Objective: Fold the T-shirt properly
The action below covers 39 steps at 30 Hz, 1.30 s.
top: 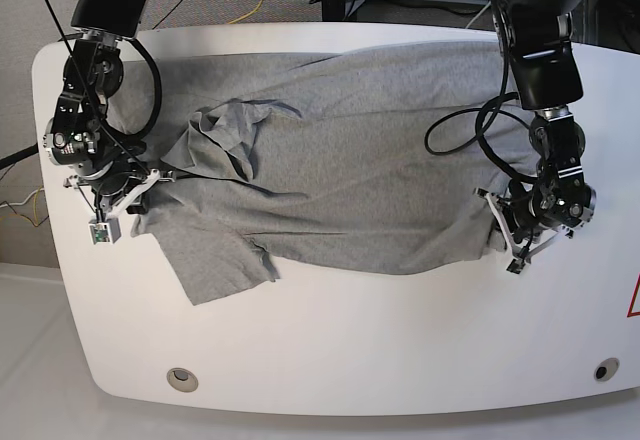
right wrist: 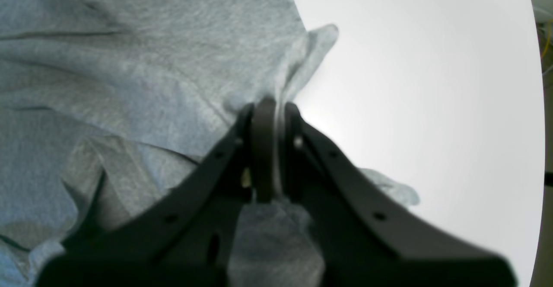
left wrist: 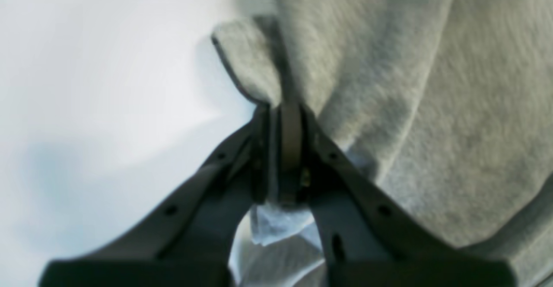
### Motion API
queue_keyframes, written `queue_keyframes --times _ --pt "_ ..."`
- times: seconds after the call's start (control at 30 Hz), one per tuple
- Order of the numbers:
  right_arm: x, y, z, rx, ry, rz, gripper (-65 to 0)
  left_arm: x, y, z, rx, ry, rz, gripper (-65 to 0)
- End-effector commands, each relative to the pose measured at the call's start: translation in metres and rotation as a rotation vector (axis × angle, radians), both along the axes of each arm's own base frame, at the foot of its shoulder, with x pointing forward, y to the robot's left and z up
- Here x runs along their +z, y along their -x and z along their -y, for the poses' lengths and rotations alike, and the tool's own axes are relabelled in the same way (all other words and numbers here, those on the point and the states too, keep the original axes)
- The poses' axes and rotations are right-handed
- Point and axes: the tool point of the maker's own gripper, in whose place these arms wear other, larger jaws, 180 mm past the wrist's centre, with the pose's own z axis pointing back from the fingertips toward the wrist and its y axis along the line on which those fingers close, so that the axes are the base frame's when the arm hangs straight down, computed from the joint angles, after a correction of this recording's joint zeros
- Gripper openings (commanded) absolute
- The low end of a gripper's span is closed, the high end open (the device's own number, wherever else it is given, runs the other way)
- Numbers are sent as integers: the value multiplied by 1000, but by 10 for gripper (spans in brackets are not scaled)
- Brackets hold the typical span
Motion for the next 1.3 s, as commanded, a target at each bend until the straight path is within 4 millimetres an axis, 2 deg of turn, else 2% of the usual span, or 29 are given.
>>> queue_keyframes --times 0.0,0.1,0.47,0.67,0.87,1.27 --pt "18 -9 4 3 12 60 -608 25 -13 2 -8 -11 62 -621" --pt "18 -9 4 4 11 60 -608 28 -10 -1 -9 -34 47 -621" --pt "51 -4 -6 41 63 113 -608 46 -1 -7 -45 -128 12 -621" --pt "54 -3 -7 44 68 121 -608 53 3 -11 -34 -163 -4 -621" --pt "46 8 1 20 65 97 -608 49 11 -18 -20 -192 -55 -621" --pt "48 17 5 13 87 98 -608 30 37 -20 -26 -212 -102 -621"
